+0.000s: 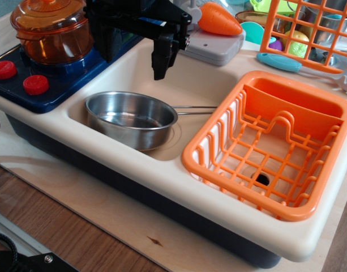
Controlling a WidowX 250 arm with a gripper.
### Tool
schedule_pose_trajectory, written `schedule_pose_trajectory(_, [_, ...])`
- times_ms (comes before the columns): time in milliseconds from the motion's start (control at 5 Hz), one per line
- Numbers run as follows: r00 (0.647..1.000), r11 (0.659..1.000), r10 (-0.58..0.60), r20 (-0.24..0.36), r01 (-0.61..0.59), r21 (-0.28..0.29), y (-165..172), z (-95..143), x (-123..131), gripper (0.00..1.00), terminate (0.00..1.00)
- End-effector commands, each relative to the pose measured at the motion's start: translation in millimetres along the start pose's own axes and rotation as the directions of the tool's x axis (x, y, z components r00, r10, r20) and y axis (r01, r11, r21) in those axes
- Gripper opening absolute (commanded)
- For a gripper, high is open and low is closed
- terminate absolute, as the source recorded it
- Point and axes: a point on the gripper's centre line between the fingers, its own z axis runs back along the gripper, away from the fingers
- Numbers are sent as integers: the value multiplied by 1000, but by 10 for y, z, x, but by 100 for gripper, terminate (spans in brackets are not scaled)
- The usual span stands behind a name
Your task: Put pan from sink into drying rack
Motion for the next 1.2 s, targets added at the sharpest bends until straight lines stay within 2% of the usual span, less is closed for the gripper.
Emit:
schedule_pose_trajectory(0, [1000, 1000, 0, 0, 0, 0, 0, 0, 0, 100, 0])
schedule_pose_trajectory(200, [981, 983, -182, 70, 184, -16, -118, 2, -118, 100, 0])
schedule_pose_trajectory(400, [941, 951, -308, 138, 309, 14, -235, 62, -262, 100, 0])
schedule_pose_trajectory(600, [902, 914, -392, 181, 404, -30, -261, 65, -329, 100, 0])
schedule_pose_trajectory(800, [877, 884, -443, 187, 462, -72, -292, -6, -355, 100, 0])
schedule_pose_trajectory(1000, [881, 887, -436, 185, 455, -79, -299, -128, -380, 100, 0])
